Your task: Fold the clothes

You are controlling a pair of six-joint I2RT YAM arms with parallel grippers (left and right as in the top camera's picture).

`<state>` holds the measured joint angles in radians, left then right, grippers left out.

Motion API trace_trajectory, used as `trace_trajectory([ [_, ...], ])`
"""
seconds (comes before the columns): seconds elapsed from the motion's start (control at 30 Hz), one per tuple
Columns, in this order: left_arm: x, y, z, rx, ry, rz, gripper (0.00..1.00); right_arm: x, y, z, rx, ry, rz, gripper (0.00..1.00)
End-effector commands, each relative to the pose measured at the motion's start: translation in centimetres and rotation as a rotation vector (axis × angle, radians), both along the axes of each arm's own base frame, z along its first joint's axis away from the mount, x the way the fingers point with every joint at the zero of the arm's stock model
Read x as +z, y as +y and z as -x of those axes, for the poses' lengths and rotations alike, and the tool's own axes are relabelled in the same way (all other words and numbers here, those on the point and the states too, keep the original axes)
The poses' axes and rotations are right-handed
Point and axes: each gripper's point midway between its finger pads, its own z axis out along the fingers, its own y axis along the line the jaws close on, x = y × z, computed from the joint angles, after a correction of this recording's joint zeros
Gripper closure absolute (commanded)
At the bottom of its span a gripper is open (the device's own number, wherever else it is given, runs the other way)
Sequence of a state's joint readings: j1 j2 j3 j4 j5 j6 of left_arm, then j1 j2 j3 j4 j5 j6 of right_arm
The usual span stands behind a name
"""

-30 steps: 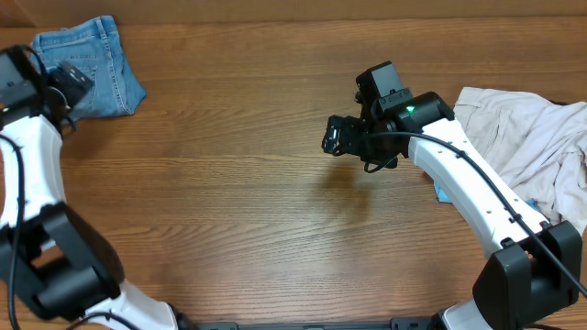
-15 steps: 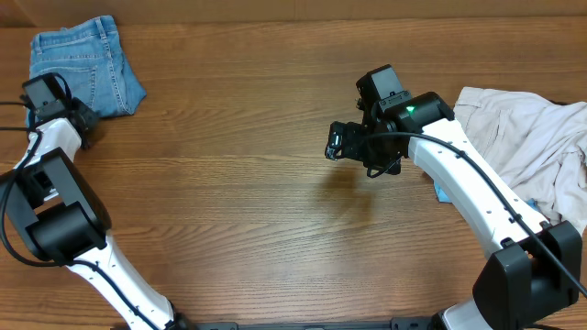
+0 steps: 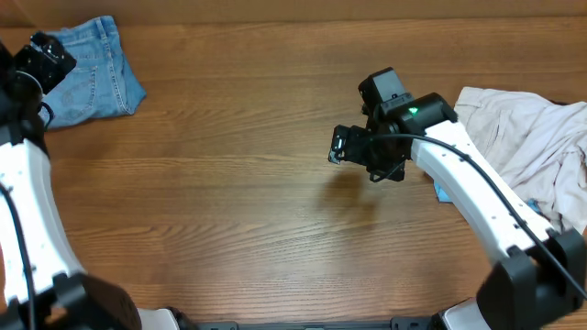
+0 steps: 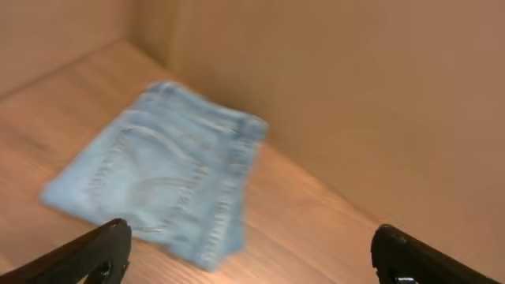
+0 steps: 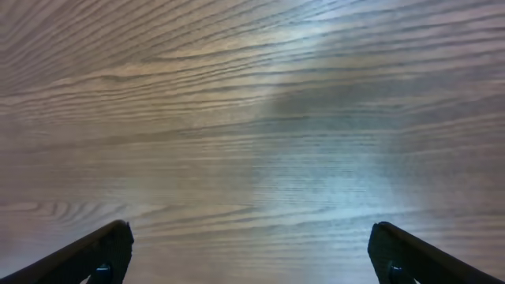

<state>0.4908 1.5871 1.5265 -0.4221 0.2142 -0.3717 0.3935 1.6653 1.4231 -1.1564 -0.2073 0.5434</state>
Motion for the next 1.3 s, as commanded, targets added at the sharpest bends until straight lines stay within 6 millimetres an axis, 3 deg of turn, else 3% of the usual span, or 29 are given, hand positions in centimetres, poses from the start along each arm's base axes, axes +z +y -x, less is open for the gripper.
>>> trace_trajectory([
  [0.0, 8.6, -8.9, 3.7, -0.325, -0.206, 0.113, 0.00, 6.3, -0.5, 1.4, -0.007, -0.164, -0.067, 0.00],
  [0.03, 10.7, -11.5, 5.8, -0.418, -0.244, 0.133, 0.00, 9.0, -0.9, 2.4, -0.007, -0.240, -0.099, 0.00],
  [0.1, 11.9, -14.5, 9.9, -0.464, -0.229, 0.159, 0.00, 12.5, -1.6, 4.0, -0.013, -0.343, -0.145, 0.00],
  [0.27, 14.7, -20.4, 19.1, -0.625, -0.278, -0.075, 0.00, 17.5, -3.3, 8.0, -0.033, -0.495, -0.218, 0.00],
  [0.33, 15.3, -23.8, 23.1, -0.746, -0.323, -0.142, 0.00, 18.2, -4.6, 9.5, -0.098, -0.509, -0.220, 0.00],
  [0.43, 14.9, -27.5, 26.9, -0.927, -0.364, -0.153, 0.00, 18.0, -7.8, 11.4, -0.237, -0.508, -0.146, 0.00],
  [0.53, 13.2, -29.1, 28.9, -1.016, -0.339, -0.155, 0.00, 18.6, -9.3, 14.2, -0.261, -0.542, -0.150, 0.00],
  [0.67, 11.7, -32.0, 32.0, -1.252, -0.430, -0.182, 0.00, 17.9, -11.4, 17.9, -0.281, -0.534, -0.124, 0.00],
  [0.73, 10.3, -32.6, 32.7, -1.310, -0.462, -0.117, 0.00, 17.6, -12.4, 19.2, -0.347, -0.530, -0.130, 0.00],
  [0.83, 7.5, -32.4, 31.9, -1.335, -0.481, -0.025, 0.00, 17.4, -13.6, 20.3, -0.404, -0.583, -0.147, 0.00],
  [0.97, 4.5, -31.3, 29.9, -1.334, -0.482, 0.027, 0.00, 17.8, -14.2, 19.8, -0.430, -0.624, -0.130, 0.00],
  [1.03, 4.1, -31.1, 29.3, -1.333, -0.476, 0.026, 0.00, 18.2, -14.1, 19.6, -0.431, -0.640, -0.141, 0.00],
  [1.27, 0.4, -29.7, 28.2, -1.280, -0.261, -0.080, 0.00, 18.1, -14.1, 19.6, -0.430, -0.640, -0.142, 0.00],
])
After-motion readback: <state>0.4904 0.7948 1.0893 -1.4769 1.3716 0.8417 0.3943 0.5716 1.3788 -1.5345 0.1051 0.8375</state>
